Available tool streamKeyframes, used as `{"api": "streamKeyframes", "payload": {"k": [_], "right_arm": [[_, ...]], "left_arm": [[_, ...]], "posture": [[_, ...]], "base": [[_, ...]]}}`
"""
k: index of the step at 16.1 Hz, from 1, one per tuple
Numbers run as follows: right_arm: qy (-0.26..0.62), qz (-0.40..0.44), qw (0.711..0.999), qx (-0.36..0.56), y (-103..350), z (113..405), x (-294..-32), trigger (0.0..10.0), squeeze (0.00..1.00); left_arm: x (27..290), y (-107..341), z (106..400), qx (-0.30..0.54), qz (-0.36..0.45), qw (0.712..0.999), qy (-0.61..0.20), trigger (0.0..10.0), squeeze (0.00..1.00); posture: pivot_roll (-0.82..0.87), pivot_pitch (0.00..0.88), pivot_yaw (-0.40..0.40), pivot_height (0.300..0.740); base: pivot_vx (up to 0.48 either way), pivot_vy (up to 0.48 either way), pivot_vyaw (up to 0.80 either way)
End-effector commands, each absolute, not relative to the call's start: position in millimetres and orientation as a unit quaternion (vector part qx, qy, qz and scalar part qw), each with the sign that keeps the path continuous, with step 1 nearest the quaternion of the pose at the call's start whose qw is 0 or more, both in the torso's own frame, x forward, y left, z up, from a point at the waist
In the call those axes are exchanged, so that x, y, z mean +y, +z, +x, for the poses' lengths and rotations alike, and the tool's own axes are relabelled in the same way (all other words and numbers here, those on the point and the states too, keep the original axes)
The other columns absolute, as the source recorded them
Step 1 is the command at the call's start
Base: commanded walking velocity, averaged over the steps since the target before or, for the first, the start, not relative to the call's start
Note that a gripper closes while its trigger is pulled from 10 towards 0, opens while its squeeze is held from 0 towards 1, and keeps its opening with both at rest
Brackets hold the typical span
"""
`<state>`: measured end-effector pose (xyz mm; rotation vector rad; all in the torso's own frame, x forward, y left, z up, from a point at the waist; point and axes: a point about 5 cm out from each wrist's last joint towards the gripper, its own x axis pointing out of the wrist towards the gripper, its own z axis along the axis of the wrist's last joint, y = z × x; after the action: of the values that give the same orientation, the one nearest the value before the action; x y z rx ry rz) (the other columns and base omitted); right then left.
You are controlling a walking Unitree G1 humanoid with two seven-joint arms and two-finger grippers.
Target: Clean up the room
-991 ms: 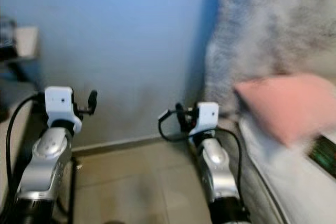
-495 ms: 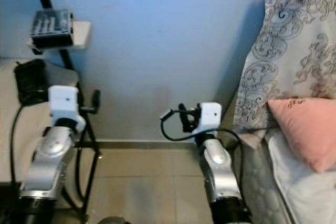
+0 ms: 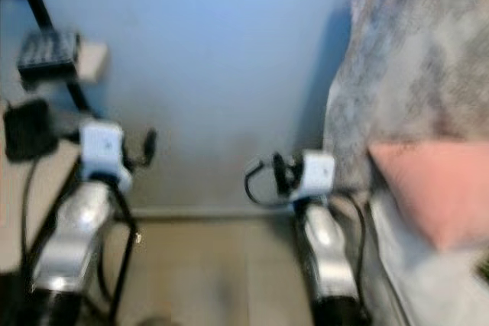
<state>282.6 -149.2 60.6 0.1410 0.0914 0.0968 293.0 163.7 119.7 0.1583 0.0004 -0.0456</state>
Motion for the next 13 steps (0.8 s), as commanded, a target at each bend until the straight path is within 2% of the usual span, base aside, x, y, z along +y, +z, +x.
{"api": "streamKeyframes", "payload": {"k": [1, 3, 6, 7, 8, 9, 10, 13], "right_arm": [[0.058, 0.067, 0.995, 0.036, 66, 288, -143, 10.0, 0.0], [0.059, 0.066, 0.995, 0.039, 66, 288, -142, 10.0, 0.0], [0.077, 0.037, 0.994, 0.064, 60, 260, -156, 10.0, 0.0], [0.075, 0.029, 0.993, 0.083, 53, 239, -169, 10.0, 0.0], [0.071, 0.026, 0.993, 0.092, 51, 229, -175, 10.0, 0.0], [0.055, 0.016, 0.992, 0.109, 43, 203, -190, 10.0, 0.0], [0.047, 0.019, 0.992, 0.115, 42, 192, -192, 10.0, 0.0], [0.053, 0.038, 0.992, 0.108, 46, 194, -184, 10.0, 0.0]], "left_arm": [[169, 123, 298, 0.0, 0.084, 0.996, -0.017, 10.0, 0.0], [172, 121, 298, 0.011, 0.09, 0.996, -0.006, 10.0, 0.0], [180, 109, 278, 0.034, 0.093, 0.995, -0.004, 10.0, 0.0], [186, 99, 264, 0.054, 0.091, 0.994, -0.019, 10.0, 0.0], [188, 96, 258, 0.063, 0.088, 0.994, -0.029, 10.0, 0.0], [183, 84, 238, 0.085, 0.067, 0.99, -0.094, 10.0, 0.0], [182, 88, 230, 0.07, 0.055, 0.99, -0.106, 10.0, 0.0], [187, 96, 228, 0.05, 0.042, 0.997, -0.045, 10.0, 0.0]], "posture": [[0.09, 0.0, -0.029, 0.74], [0.09, 0.0, -0.028, 0.74], [0.1, 0.0, -0.034, 0.74], [0.1, 0.0, -0.041, 0.74], [0.09, 0.0, -0.042, 0.74], [0.1, 0.0, -0.048, 0.74], [0.09, 0.0, -0.046, 0.74], [0.09, 0.0, -0.042, 0.74]], "base": [[0.0, 0.0, 0.0], [0.0, 0.0, 0.0], [0.0, 0.0, 0.0], [0.0, 0.0, 0.0], [0.0, 0.0, 0.0], [0.0, 0.0, 0.0], [0.0, 0.0, 0.0], [0.0, 0.0, 0.0]]}}
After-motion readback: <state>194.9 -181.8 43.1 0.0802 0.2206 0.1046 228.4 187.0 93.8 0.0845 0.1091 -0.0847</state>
